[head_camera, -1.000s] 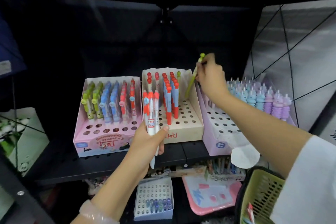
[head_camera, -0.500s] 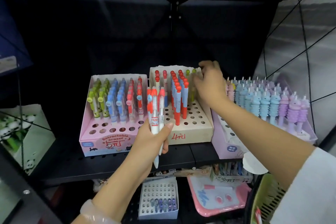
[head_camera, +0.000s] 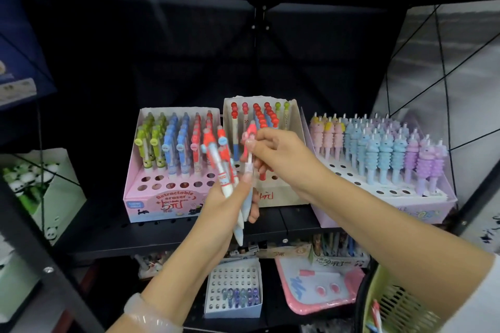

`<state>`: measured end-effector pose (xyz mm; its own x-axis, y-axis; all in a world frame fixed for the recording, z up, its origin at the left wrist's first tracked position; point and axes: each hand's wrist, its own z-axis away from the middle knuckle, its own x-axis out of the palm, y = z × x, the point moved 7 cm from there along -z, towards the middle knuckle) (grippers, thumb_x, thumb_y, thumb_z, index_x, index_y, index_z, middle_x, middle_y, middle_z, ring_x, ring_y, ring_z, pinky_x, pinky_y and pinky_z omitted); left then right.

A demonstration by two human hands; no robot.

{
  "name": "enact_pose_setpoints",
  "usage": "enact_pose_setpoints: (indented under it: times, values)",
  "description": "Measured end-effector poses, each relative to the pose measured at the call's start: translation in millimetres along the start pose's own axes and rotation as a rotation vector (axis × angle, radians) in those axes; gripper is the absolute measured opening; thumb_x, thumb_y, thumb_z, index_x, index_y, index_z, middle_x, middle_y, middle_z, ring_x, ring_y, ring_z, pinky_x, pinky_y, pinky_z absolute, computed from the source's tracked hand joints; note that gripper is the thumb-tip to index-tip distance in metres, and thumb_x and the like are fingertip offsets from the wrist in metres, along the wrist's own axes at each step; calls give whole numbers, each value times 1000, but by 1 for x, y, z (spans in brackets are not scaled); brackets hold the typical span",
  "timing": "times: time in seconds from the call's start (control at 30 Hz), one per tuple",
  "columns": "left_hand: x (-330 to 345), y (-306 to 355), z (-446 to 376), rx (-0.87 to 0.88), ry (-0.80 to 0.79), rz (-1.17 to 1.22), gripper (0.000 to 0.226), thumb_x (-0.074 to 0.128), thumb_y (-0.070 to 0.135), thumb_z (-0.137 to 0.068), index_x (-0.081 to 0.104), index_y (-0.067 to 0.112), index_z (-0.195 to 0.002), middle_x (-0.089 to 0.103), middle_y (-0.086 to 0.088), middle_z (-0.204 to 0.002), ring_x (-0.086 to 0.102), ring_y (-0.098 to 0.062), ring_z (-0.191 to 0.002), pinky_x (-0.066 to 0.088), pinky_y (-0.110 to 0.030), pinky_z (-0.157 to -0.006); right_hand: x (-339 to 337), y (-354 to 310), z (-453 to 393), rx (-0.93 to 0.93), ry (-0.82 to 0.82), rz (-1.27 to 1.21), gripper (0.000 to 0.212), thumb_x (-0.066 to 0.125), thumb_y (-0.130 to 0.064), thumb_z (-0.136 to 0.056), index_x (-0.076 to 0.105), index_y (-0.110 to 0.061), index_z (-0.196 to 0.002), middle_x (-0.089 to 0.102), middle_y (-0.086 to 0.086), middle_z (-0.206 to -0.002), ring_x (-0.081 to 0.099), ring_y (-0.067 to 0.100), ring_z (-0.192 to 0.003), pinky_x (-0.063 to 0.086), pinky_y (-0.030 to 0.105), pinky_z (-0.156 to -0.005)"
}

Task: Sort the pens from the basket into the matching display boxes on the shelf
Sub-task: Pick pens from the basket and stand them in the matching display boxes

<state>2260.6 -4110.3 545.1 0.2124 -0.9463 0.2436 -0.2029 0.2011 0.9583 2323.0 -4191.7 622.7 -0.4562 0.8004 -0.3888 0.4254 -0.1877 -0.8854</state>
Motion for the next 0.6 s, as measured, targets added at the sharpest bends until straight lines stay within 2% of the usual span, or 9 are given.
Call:
enact_pose_setpoints:
  times: [0.13, 0.3, 0.4, 0.47, 0.53, 0.6]
  values:
    - [-26, 7, 5, 1, 99, 58, 15, 57, 19, -87, 54, 5, -84, 55, 2, -57, 43, -6, -44, 39, -18, -43, 8, -3, -3, 23, 16, -158, 23, 51, -25, -95, 62, -5, -98, 61, 5, -73, 58, 6, -57, 51, 18, -58]
    - [-52, 18, 12, 36, 198, -57, 13, 56, 17, -91, 53, 6, -85, 59, 4, -55, 45, -7, -42, 41, -19, -42, 24, -21, -13, -20, 113, -68, 18, 54, -25, -93, 61, -8, -90, 63, 2, -68, 60, 4, -55, 52, 16, -56]
    - [-75, 17, 20, 6, 259, -90, 17, 53, 22, -93, 58, 9, -83, 64, -1, -62, 45, -10, -42, 41, -22, -42, 16, -47, -23, -156, 207, 18, 14, 48, -20, -96, 59, -16, -89, 64, -4, -70, 60, 2, -58, 50, 16, -57]
    - [-86, 17, 27, -15, 265, -74, 32, 53, 26, -93, 64, 14, -65, 67, -3, -66, 45, -10, -42, 43, -22, -43, 11, -59, -29, -237, 258, 145, 12, 47, -18, -96, 59, -17, -95, 64, -6, -72, 62, 4, -65, 52, 19, -65]
    - [-92, 16, 32, -47, 271, -66, 46, 53, 27, -92, 67, 17, -49, 65, -6, -63, 45, -10, -42, 43, -23, -45, 19, -54, -34, -231, 230, 203, 16, 47, -16, -96, 60, -11, -103, 63, -7, -72, 60, 3, -65, 50, 18, -67]
    - [-96, 17, 35, -60, 281, -35, 38, 53, 25, -92, 72, 20, -60, 61, -4, -59, 44, -11, -42, 41, -23, -44, 32, -38, -37, -188, 177, 249, 18, 47, -14, -96, 60, -6, -106, 63, -4, -74, 60, 4, -65, 52, 24, -71]
